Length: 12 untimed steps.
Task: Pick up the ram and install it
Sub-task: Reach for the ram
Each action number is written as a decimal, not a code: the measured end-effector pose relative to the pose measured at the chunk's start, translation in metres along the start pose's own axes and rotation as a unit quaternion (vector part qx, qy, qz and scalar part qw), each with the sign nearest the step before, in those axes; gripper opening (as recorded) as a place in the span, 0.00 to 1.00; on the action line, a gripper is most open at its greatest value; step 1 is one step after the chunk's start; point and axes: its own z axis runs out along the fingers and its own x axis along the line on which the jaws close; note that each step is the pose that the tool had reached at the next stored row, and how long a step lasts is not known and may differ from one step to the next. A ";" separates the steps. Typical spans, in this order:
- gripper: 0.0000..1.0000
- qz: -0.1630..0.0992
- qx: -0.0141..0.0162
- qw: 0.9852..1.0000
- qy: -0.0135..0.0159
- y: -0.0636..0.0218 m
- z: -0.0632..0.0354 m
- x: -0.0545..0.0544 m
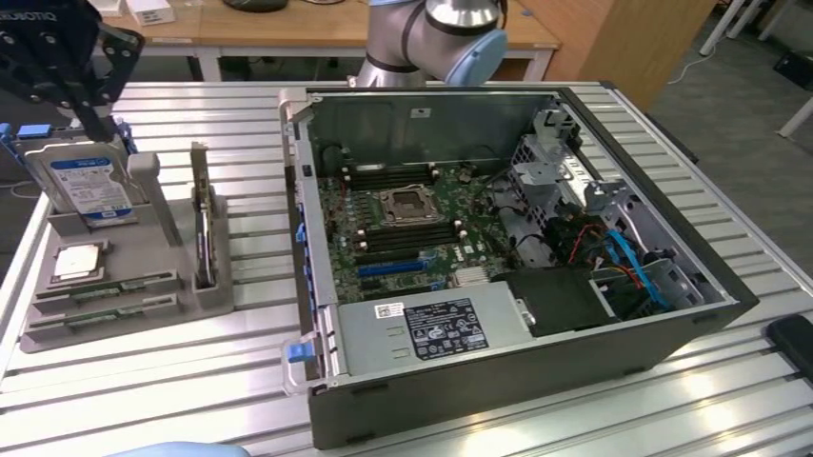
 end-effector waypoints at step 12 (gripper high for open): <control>0.10 0.000 0.000 1.000 0.001 -0.0021 -0.0014 0.029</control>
